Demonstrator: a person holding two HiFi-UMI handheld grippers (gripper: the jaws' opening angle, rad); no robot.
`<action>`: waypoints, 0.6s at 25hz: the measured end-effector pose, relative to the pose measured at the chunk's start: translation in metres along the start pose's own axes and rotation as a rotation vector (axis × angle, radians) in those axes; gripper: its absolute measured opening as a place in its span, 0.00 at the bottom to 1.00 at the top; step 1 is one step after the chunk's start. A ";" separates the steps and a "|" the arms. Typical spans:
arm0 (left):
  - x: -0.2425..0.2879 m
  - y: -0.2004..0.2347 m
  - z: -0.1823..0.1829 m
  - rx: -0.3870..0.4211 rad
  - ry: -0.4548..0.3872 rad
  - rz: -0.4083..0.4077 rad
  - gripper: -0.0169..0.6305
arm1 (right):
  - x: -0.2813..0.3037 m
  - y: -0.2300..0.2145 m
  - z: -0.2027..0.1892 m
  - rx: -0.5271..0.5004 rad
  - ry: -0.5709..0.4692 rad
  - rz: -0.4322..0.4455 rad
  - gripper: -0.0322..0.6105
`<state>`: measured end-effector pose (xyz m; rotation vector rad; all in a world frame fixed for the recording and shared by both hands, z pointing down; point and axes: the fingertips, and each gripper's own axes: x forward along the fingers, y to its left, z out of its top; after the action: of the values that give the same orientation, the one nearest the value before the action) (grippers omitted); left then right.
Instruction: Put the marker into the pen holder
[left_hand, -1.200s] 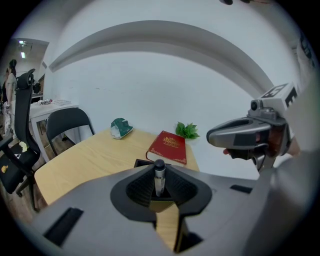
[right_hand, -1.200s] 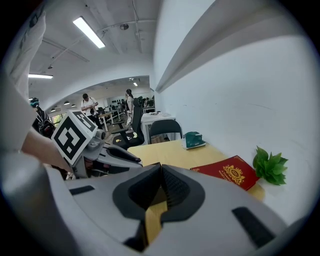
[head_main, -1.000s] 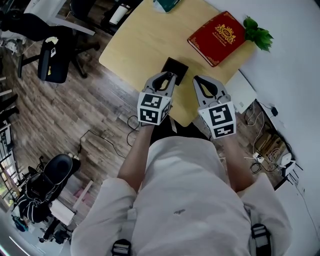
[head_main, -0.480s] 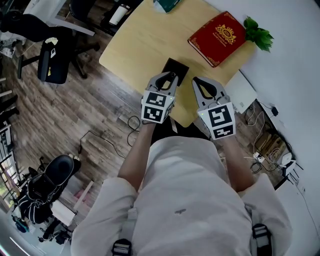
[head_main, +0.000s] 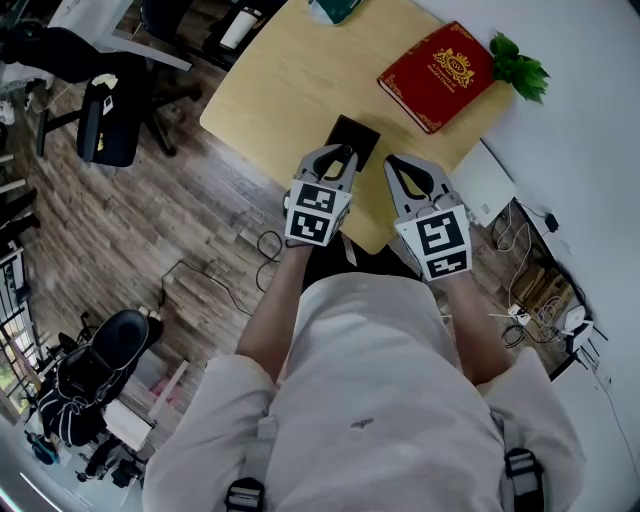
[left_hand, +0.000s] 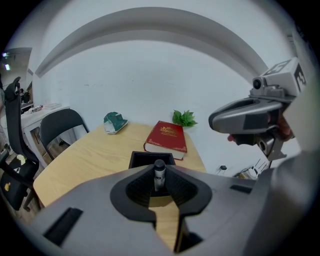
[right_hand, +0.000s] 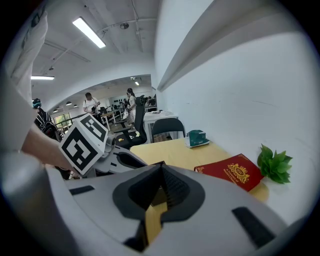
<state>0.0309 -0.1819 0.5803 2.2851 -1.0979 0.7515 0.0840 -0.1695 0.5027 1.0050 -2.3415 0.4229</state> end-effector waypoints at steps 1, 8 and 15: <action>0.000 0.000 -0.001 0.003 0.003 0.000 0.13 | 0.000 0.000 0.000 0.000 0.000 0.000 0.05; 0.001 -0.001 -0.003 0.012 0.014 0.003 0.13 | -0.003 -0.002 -0.001 0.004 0.000 -0.007 0.05; 0.003 0.000 0.000 0.033 0.009 0.014 0.14 | -0.003 -0.003 0.000 0.006 -0.004 -0.003 0.05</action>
<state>0.0322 -0.1837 0.5822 2.3018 -1.1059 0.7899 0.0880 -0.1700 0.5016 1.0131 -2.3430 0.4269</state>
